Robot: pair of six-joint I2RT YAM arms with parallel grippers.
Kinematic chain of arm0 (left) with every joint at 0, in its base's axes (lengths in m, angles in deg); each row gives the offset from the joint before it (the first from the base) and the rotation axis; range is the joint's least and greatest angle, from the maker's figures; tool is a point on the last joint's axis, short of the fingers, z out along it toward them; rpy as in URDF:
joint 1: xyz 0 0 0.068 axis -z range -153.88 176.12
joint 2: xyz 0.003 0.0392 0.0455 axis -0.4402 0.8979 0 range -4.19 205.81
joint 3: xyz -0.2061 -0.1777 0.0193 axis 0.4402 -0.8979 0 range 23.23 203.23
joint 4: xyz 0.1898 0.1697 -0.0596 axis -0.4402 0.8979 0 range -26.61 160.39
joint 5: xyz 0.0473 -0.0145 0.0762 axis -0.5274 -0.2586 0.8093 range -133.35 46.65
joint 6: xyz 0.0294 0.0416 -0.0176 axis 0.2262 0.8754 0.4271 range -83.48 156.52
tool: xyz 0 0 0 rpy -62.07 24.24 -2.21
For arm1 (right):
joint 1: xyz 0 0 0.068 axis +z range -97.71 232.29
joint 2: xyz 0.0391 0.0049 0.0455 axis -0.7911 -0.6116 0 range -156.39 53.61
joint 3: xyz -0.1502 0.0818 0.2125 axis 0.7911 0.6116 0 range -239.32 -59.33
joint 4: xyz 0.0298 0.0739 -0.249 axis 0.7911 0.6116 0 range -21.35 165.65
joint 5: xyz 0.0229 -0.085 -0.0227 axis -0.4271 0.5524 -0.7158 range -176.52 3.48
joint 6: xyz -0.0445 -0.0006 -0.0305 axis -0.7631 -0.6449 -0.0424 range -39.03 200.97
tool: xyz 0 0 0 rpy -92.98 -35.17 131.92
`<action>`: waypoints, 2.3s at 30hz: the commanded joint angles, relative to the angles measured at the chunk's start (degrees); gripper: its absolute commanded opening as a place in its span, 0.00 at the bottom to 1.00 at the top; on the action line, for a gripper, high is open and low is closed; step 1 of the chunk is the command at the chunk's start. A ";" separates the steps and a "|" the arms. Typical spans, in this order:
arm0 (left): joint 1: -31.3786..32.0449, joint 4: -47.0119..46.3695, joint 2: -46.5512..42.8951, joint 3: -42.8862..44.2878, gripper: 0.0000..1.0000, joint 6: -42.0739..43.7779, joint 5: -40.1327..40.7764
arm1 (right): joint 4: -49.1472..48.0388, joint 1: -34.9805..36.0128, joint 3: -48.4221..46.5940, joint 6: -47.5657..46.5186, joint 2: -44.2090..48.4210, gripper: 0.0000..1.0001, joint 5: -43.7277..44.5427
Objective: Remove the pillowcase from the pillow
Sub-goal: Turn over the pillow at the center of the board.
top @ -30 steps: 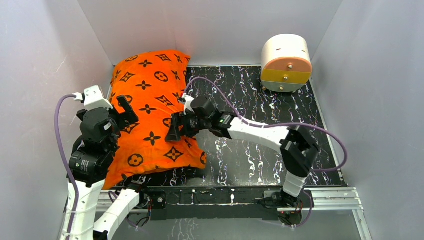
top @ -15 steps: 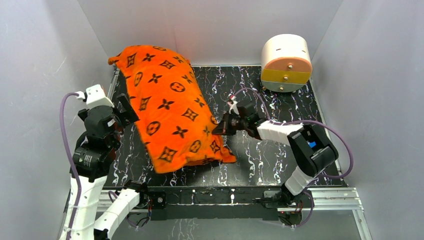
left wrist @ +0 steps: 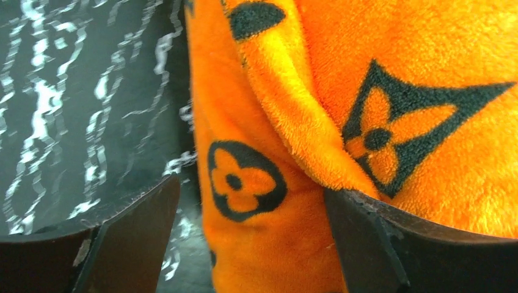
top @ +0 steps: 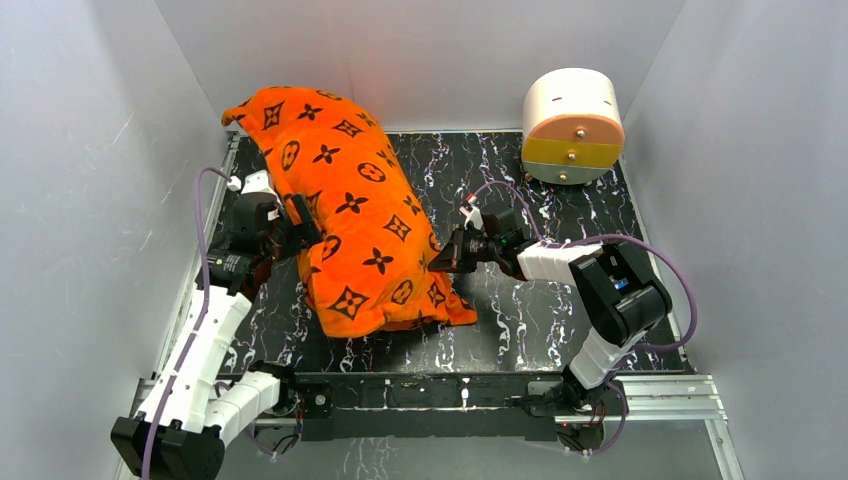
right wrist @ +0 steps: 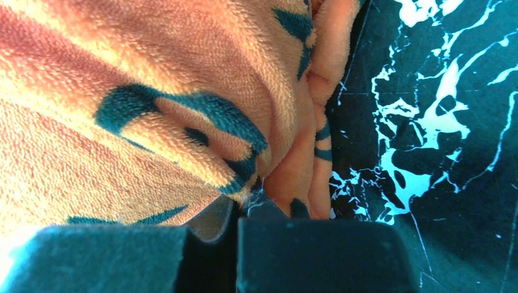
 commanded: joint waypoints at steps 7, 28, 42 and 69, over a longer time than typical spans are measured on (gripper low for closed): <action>0.89 -14.06 -0.82 -2.18 0.00 -2.65 -28.13 | 10.99 0.70 -0.83 -4.75 3.29 0.16 -0.10; 0.89 -9.76 -0.35 1.34 0.00 0.15 -27.87 | 41.77 25.26 -42.19 -34.47 16.49 0.92 32.10; 0.89 -8.10 -3.23 0.41 0.80 -2.36 -17.78 | 35.43 39.92 -36.88 -42.27 8.67 0.00 63.92; 0.89 -15.81 -9.95 -5.48 0.98 -17.57 -9.46 | 32.84 34.30 -34.08 -32.90 12.72 0.00 47.49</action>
